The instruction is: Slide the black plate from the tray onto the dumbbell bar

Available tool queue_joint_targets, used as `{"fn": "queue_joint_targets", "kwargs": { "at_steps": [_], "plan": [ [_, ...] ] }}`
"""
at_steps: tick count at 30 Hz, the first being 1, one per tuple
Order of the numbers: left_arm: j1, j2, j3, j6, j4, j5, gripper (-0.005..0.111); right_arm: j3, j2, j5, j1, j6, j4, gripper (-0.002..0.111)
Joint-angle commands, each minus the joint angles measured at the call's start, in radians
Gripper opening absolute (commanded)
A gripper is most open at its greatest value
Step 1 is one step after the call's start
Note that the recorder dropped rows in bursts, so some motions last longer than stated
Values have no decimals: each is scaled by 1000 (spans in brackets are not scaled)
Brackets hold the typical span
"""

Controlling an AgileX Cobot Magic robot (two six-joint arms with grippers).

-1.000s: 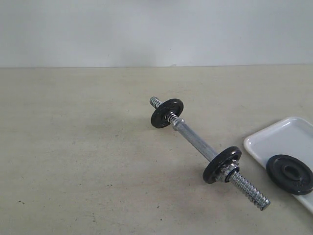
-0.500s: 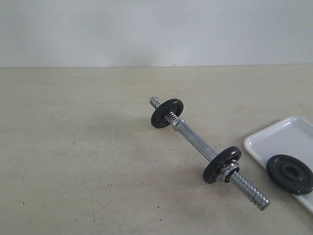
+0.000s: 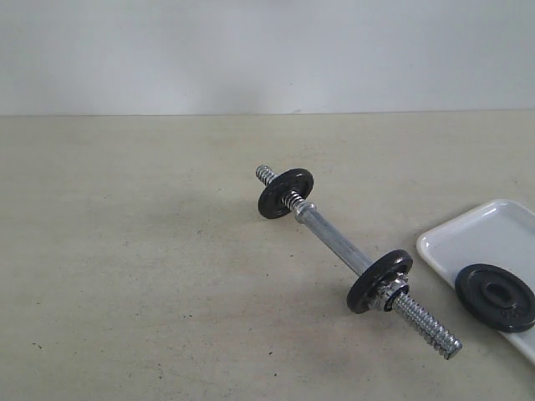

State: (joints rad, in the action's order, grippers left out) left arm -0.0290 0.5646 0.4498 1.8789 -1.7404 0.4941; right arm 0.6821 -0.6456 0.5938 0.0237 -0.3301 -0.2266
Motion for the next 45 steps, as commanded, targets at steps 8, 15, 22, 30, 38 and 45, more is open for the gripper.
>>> {"fn": "queue_joint_targets", "kwargs": {
  "at_steps": [8,15,22,30,38,45],
  "plan": [
    [3,121,-1,-64,-4,-25,4,275,-491,315,-4,-314,-340,0],
    [3,131,-1,-66,-4,-35,4,347,-648,333,61,-357,-368,1],
    [3,131,-1,-68,-4,-35,4,376,-765,169,294,-359,-363,31],
    [3,131,-1,-126,-4,-105,4,380,-841,0,416,-330,-352,58],
    [3,138,-1,-214,-4,-424,4,378,-843,-5,416,-327,-314,58],
    [3,200,-16,-210,-4,-414,4,378,-843,-14,416,-327,-275,58]
  ]
}}
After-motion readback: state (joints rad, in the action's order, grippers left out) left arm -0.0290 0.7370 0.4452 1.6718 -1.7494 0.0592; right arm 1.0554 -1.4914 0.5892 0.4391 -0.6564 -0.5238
